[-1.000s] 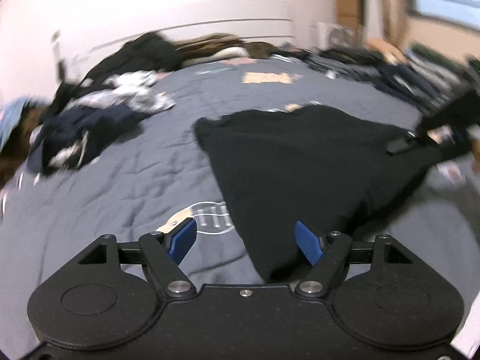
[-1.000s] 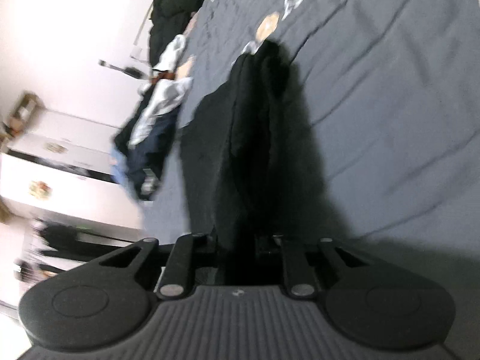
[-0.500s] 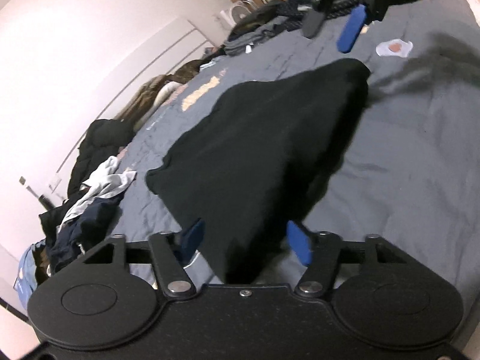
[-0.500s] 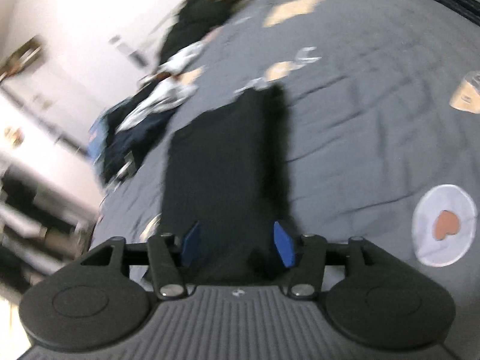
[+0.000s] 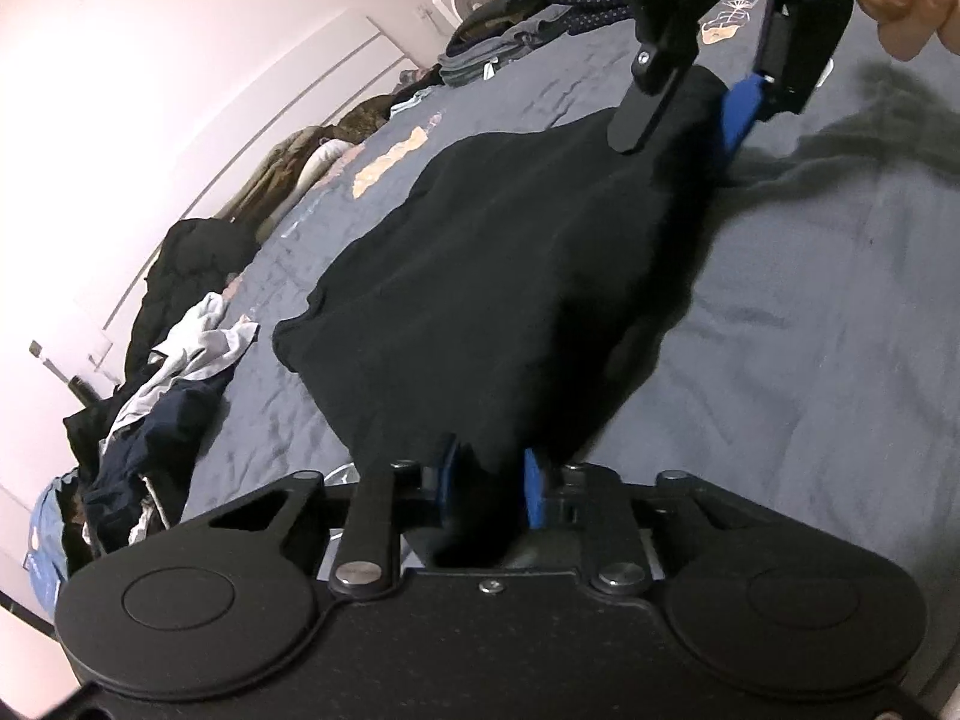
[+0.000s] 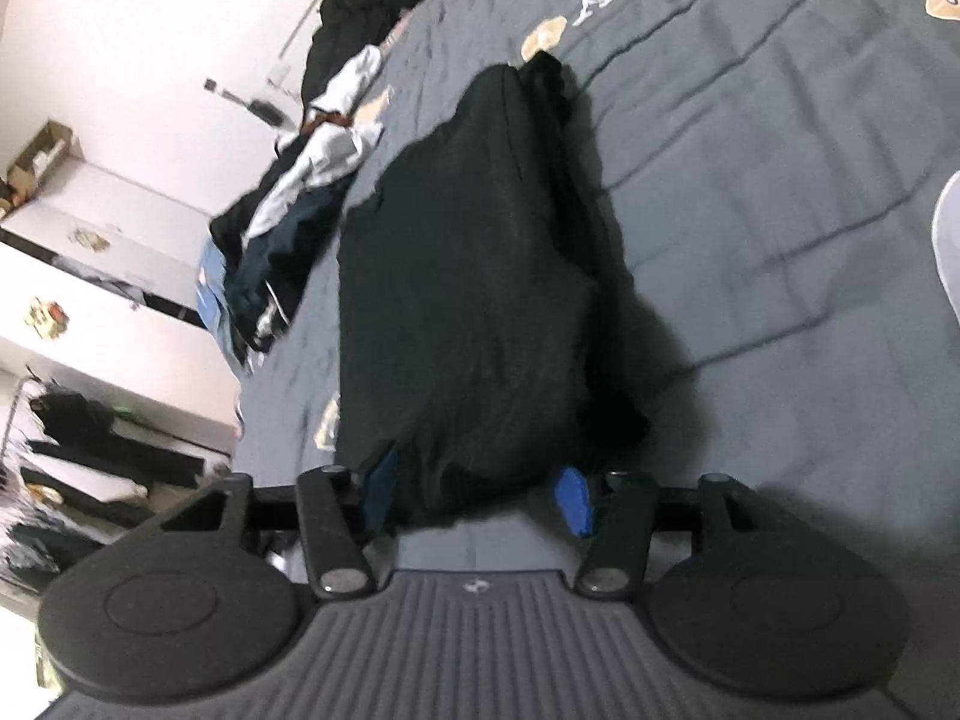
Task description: Fold clothes
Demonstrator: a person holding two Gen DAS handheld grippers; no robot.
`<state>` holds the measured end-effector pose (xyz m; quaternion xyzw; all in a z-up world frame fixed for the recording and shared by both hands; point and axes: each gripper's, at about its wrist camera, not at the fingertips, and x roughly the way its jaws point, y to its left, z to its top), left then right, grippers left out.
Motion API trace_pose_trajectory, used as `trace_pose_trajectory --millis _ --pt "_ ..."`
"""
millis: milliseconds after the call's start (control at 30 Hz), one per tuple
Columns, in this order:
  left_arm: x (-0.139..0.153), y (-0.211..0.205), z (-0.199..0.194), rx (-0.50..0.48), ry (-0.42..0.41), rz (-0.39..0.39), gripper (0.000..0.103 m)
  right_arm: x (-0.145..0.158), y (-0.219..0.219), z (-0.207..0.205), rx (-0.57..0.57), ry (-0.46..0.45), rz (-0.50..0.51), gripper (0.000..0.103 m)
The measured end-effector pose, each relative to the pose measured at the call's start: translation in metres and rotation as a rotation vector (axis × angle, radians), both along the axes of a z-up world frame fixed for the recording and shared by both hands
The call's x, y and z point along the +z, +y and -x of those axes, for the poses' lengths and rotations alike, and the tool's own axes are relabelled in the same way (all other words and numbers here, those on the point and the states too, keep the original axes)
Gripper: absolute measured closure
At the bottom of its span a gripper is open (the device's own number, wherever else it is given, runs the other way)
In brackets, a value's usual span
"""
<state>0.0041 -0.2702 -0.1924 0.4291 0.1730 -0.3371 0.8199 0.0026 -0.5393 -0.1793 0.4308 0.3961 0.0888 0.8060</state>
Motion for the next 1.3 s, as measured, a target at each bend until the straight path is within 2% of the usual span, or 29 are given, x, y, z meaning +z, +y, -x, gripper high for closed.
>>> trace_pose_trajectory --millis 33,67,167,300,433,533,633,700,800,933,1000,1033,1100,1200,1233,1300 --pt "0.000 0.001 0.000 -0.002 0.005 -0.003 0.088 0.000 0.000 0.001 -0.009 -0.007 0.004 0.064" --pt "0.001 0.002 0.000 -0.003 0.012 -0.002 0.092 0.000 0.001 0.002 -0.019 -0.013 0.007 0.079" --pt "0.008 0.009 -0.004 0.007 0.049 0.027 0.096 0.005 -0.009 0.009 -0.062 -0.027 -0.008 0.093" --pt "0.013 0.014 -0.005 0.026 0.078 0.042 0.096 0.015 -0.016 0.010 -0.085 -0.068 -0.016 0.094" --pt "0.005 0.010 -0.001 0.013 0.053 0.003 0.091 0.007 -0.020 0.002 -0.087 -0.013 -0.018 0.094" --pt "-0.001 0.003 0.004 0.005 0.030 -0.022 0.083 0.001 -0.020 0.001 -0.099 0.012 -0.016 0.093" --pt "0.002 0.002 0.002 0.011 0.016 0.016 0.082 0.007 -0.021 0.007 -0.107 -0.023 -0.034 0.090" --pt "0.003 0.003 -0.002 0.023 0.018 0.025 0.082 0.013 -0.020 0.009 -0.111 -0.059 -0.011 0.090" --pt "0.007 0.005 -0.007 0.040 0.054 0.068 0.090 0.020 -0.021 0.010 -0.127 -0.113 -0.016 0.090" --pt "0.019 0.010 -0.013 0.066 0.079 0.128 0.089 0.027 -0.021 0.009 -0.141 -0.165 0.015 0.091" --pt "0.014 0.008 -0.011 0.063 0.064 0.094 0.086 0.017 -0.023 0.006 -0.141 -0.111 0.017 0.091" --pt "0.011 0.005 -0.010 0.056 0.060 0.072 0.081 0.013 -0.024 0.004 -0.141 -0.085 0.018 0.091" --pt "0.007 0.001 -0.006 0.044 0.055 0.038 0.080 0.005 -0.024 0.001 -0.138 -0.040 0.015 0.090" --pt "0.015 0.002 -0.004 0.031 0.077 0.101 0.077 0.005 -0.022 0.000 -0.144 -0.048 0.000 0.087" --pt "0.017 0.001 -0.004 0.032 0.080 0.120 0.074 0.005 -0.021 -0.001 -0.147 -0.052 -0.005 0.082" --pt "0.016 -0.004 -0.004 0.024 0.061 0.116 0.073 0.005 -0.019 -0.002 -0.154 -0.060 -0.016 0.080"
